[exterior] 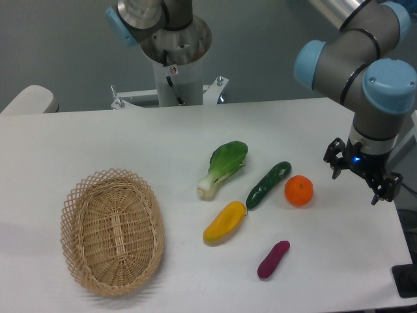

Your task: Pick up the cucumber from the table

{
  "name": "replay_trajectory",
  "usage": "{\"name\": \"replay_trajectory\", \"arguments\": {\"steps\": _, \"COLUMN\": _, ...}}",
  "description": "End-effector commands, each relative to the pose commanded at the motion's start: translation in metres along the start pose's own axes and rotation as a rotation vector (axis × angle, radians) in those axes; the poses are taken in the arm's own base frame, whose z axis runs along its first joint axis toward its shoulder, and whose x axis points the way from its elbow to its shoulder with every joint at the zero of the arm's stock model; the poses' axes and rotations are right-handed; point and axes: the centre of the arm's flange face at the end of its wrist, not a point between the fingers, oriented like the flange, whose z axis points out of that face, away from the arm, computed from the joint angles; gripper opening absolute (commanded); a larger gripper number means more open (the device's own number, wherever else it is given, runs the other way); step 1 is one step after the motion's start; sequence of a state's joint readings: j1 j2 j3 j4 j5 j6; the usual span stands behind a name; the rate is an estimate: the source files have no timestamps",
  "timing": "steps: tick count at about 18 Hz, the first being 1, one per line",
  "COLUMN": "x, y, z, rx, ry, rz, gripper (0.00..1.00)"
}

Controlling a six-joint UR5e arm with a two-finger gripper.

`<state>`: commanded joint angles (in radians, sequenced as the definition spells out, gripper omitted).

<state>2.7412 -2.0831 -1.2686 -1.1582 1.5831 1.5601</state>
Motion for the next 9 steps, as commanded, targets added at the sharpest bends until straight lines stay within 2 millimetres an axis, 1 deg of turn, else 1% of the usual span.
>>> {"name": "replay_trajectory", "arguments": {"steps": 4, "x": 0.001, "y": 0.000, "z": 0.002, "rx": 0.000, "ry": 0.005, "rz": 0.008, "gripper": 1.00}}
{"name": "replay_trajectory", "arguments": {"steps": 9, "x": 0.016, "y": 0.001, "z": 0.028, "rx": -0.002, "ry": 0.061, "rz": -0.002, "gripper": 1.00}}
